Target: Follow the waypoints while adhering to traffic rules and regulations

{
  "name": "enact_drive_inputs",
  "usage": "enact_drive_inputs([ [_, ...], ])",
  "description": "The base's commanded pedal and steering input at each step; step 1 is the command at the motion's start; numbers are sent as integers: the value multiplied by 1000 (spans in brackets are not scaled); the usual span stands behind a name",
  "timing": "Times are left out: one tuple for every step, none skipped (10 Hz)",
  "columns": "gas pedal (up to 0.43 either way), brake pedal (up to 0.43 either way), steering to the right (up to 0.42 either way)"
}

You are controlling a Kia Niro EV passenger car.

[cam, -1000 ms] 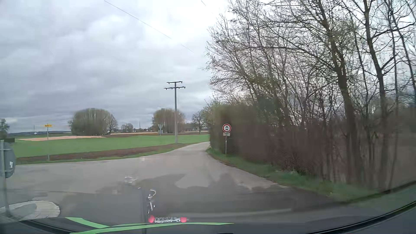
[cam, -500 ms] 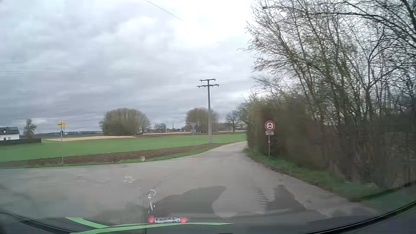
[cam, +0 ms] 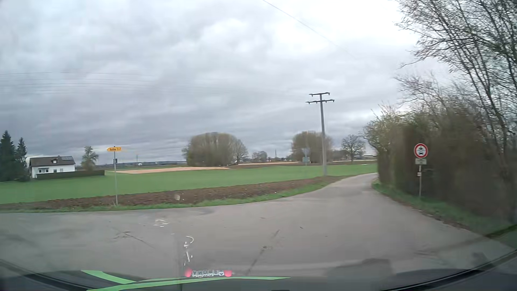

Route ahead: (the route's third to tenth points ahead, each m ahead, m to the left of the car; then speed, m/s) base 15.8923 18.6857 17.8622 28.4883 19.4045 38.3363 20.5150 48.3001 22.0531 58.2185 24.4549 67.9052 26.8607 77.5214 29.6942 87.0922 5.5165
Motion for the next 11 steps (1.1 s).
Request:
enact_drive_inputs([
  [0,0,-356],
  [0,0,-363],
  [0,0,-373],
  [8,0,-386],
  [20,0,-397],
  [28,0,-404],
  [67,0,-405],
  [87,0,-405],
  [87,0,-406],
  [98,0,-405],
  [118,0,-404],
])
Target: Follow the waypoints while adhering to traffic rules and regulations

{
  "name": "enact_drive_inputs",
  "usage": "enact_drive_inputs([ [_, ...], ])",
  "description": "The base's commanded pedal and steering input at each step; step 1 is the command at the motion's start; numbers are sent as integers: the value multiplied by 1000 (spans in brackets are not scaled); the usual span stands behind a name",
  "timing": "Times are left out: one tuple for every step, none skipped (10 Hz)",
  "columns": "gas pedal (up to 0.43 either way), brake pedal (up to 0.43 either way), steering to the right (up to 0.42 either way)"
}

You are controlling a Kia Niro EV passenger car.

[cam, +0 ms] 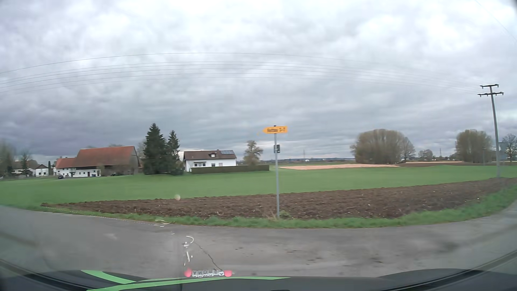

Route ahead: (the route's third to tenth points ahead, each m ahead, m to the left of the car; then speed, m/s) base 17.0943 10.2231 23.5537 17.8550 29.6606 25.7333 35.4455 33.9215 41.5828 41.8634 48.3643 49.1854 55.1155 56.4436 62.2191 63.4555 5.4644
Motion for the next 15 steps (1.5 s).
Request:
enact_drive_inputs([
  [118,0,-403],
  [138,0,-400],
  [157,0,-390],
  [189,0,-380],
  [189,0,-372],
  [189,0,-362],
  [209,0,-350],
  [228,0,-330],
  [240,0,-309],
  [248,0,-288],
  [248,0,-260],
  [260,0,-237],
  [260,0,-214],
  [280,0,-200],
  [287,0,-191],
])
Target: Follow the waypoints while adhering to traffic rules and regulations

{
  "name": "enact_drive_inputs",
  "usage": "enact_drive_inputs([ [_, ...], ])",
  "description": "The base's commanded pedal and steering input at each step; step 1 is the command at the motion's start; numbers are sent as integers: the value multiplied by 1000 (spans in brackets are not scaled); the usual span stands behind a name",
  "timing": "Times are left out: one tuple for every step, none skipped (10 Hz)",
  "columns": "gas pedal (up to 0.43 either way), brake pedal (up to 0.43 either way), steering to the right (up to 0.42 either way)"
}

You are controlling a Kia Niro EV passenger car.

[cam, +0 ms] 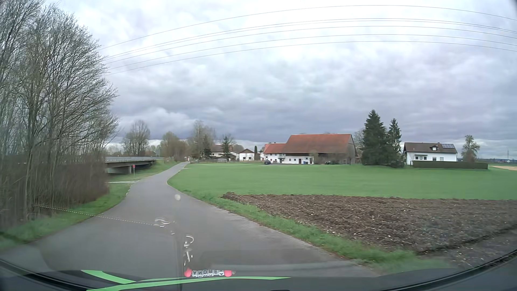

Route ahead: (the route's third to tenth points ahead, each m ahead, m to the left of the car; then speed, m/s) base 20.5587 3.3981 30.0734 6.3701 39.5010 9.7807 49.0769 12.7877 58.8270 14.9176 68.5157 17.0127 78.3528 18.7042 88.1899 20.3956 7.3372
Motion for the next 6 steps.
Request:
enact_drive_inputs([
  [299,0,-175],
  [299,0,-157],
  [299,0,-149],
  [311,0,-143],
  [319,0,-137],
  [319,0,-131],
])
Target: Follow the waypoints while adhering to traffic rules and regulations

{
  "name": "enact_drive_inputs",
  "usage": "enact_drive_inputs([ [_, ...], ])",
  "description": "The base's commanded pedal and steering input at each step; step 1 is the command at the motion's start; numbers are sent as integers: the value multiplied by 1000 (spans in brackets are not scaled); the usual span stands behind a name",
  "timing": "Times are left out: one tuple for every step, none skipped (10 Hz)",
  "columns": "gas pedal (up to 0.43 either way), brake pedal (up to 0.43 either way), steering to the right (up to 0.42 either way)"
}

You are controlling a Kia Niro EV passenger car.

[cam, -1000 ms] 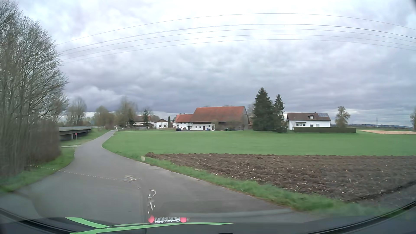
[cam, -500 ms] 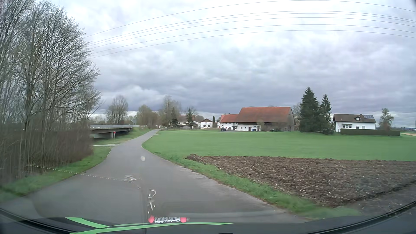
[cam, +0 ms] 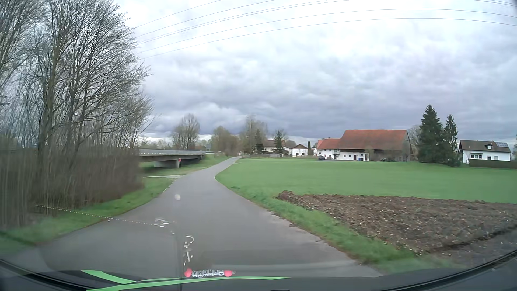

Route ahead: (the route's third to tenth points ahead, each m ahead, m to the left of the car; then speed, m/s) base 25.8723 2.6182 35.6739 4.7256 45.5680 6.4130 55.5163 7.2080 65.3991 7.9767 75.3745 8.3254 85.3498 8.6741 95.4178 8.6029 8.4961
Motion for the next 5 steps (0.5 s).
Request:
enact_drive_inputs([
  [331,0,-121],
  [331,0,-111],
  [331,0,-102],
  [331,0,-90],
  [331,0,-78],
])
